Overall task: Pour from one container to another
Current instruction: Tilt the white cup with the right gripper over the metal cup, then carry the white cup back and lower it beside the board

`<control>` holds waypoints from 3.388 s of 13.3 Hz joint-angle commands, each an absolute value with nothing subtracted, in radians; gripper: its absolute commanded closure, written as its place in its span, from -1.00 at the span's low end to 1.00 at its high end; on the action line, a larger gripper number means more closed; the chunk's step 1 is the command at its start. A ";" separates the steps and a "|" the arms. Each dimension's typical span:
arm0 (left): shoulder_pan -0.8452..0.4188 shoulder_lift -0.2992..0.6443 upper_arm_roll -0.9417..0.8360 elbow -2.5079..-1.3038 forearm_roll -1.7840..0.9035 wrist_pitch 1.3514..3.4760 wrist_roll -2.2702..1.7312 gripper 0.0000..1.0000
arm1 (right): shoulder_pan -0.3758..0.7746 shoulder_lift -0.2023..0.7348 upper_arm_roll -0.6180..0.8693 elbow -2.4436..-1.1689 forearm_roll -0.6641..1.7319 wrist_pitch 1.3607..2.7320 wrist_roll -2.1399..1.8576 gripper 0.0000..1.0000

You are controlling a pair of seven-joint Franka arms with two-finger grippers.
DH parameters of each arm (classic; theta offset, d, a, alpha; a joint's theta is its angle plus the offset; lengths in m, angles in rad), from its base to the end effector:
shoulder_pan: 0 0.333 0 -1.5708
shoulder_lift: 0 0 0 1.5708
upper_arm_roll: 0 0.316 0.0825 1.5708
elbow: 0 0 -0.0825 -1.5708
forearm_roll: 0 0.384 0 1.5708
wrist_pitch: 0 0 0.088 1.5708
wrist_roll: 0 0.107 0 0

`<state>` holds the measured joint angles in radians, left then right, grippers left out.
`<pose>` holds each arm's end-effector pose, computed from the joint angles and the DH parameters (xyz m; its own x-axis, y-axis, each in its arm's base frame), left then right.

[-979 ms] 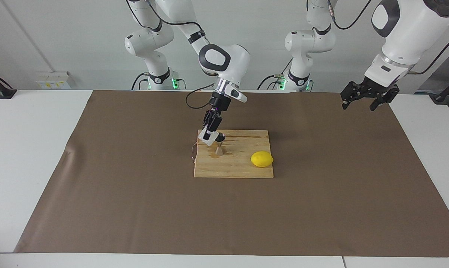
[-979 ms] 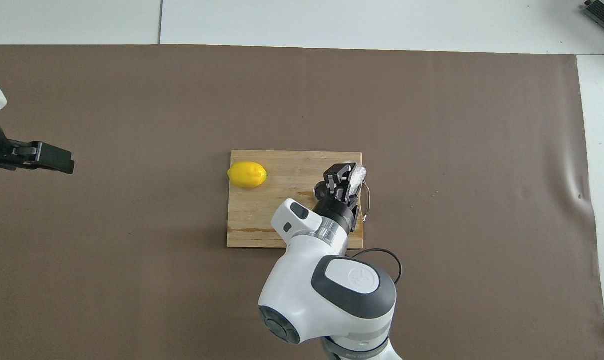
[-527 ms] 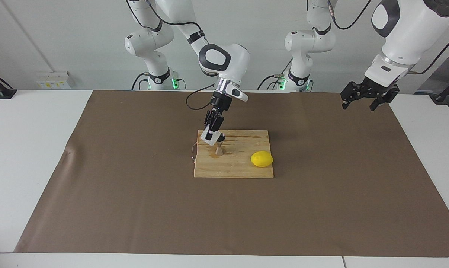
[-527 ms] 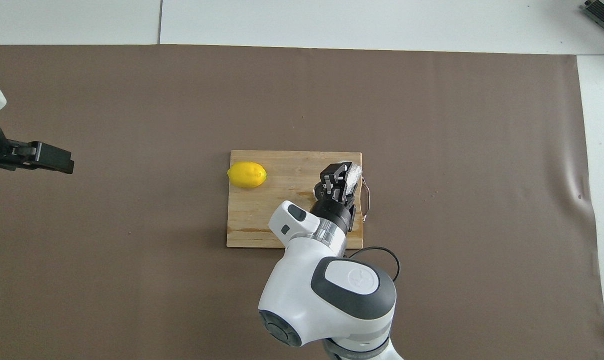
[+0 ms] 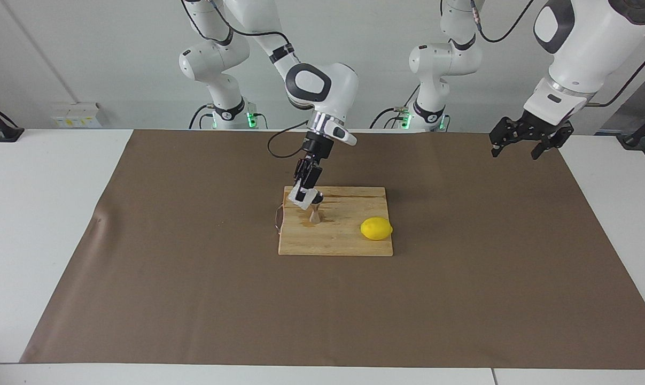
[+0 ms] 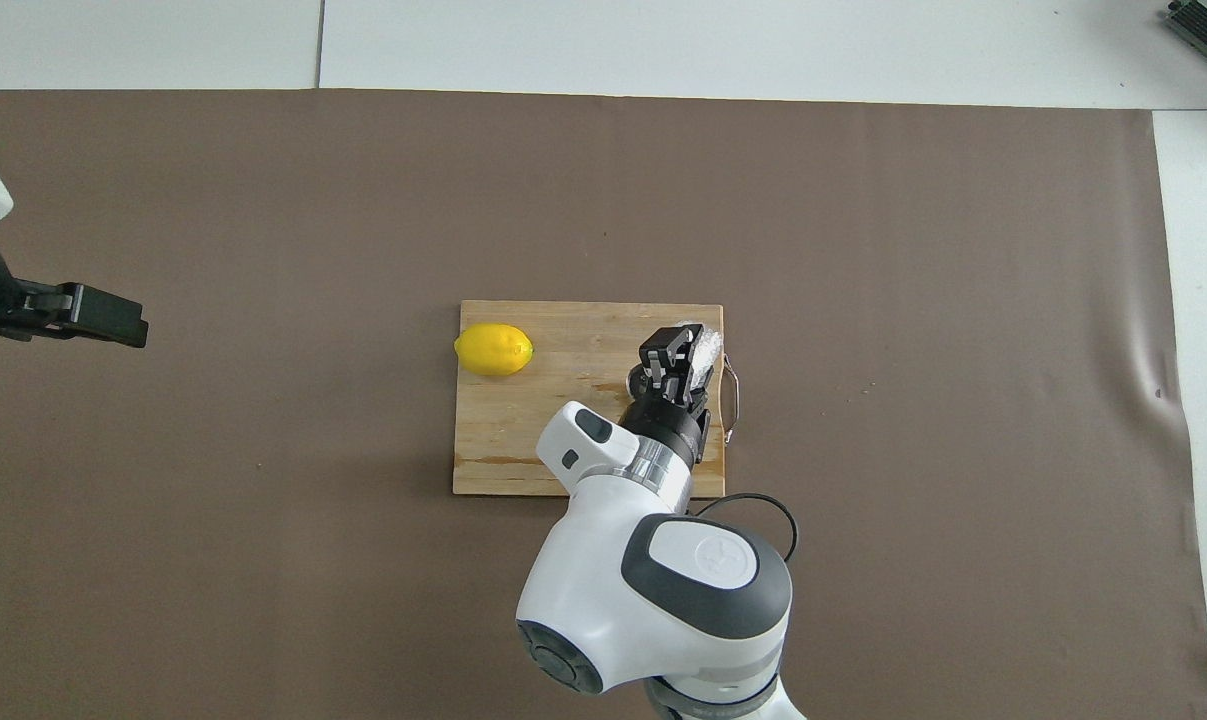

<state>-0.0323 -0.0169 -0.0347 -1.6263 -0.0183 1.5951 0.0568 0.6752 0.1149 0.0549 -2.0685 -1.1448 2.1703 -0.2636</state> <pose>0.5491 -0.0389 0.6097 0.9923 -0.1230 -0.0133 -0.1228 -0.9923 0.0185 0.4556 0.3597 0.3945 0.0765 0.8823 -0.4644 0.7134 0.2770 0.6437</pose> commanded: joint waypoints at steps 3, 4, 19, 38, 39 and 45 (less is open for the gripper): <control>-0.021 -0.040 -0.040 -1.647 -0.031 1.595 0.048 -1.00 | 0.652 0.097 0.061 -2.082 -1.141 2.197 -0.232 1.00; -0.021 -0.040 -0.040 -1.647 -0.031 1.595 0.048 -1.00 | 0.649 0.097 0.061 -2.082 -1.125 2.210 -0.233 1.00; -0.021 -0.040 -0.040 -1.647 -0.031 1.595 0.048 -1.00 | 0.558 0.091 0.060 -2.034 -0.804 2.241 -0.344 1.00; -0.021 -0.040 -0.040 -1.647 -0.029 1.595 0.048 -1.00 | 0.178 0.097 0.060 -2.085 -0.151 2.316 -1.053 1.00; -0.021 -0.040 -0.040 -1.647 -0.029 1.595 0.048 -1.00 | 0.155 0.097 0.060 -2.097 -0.105 2.336 -1.102 1.00; -0.021 -0.040 -0.040 -1.647 -0.029 1.595 0.048 -1.00 | 0.097 0.097 0.060 -2.146 -0.011 2.391 -1.195 1.00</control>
<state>-0.0323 -0.0169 -0.0347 -1.6263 -0.0183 1.5951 0.0565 0.1243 0.1061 0.0469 -2.1201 -0.0448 2.3635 -1.1505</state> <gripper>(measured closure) 0.000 0.515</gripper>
